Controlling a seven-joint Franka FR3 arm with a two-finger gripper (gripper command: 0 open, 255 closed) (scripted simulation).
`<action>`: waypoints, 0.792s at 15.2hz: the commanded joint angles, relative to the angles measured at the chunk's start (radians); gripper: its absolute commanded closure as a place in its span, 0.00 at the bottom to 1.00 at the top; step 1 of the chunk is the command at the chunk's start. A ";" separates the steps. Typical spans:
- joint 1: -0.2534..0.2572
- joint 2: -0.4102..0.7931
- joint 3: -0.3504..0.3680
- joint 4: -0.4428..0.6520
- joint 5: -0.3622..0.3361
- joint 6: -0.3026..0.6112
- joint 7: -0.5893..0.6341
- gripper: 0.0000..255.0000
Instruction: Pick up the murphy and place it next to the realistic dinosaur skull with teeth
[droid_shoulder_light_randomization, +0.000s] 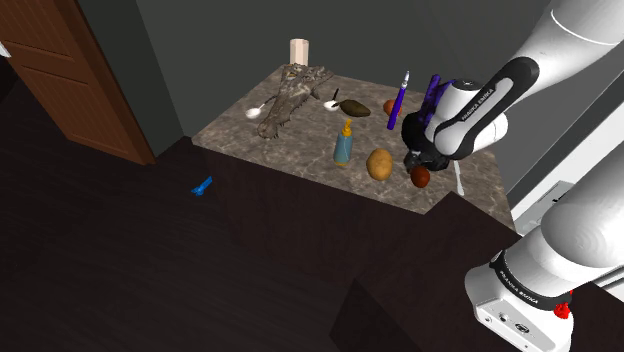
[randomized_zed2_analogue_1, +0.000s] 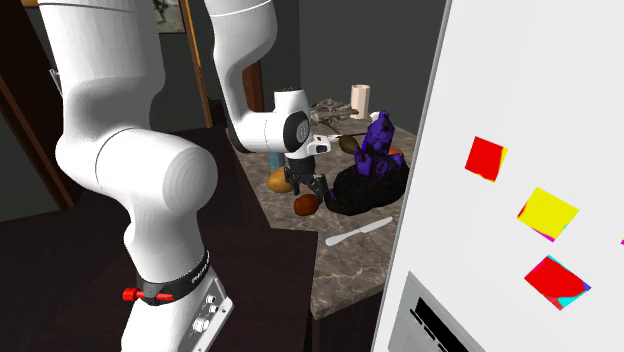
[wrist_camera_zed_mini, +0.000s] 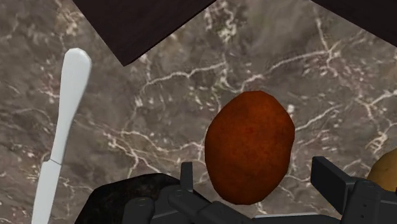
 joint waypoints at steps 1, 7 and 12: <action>-0.001 0.042 -0.003 0.009 -0.004 0.034 0.004 0.00; -0.001 0.074 -0.005 0.017 -0.005 0.058 0.007 0.00; -0.001 0.074 -0.005 0.017 -0.005 0.058 0.007 1.00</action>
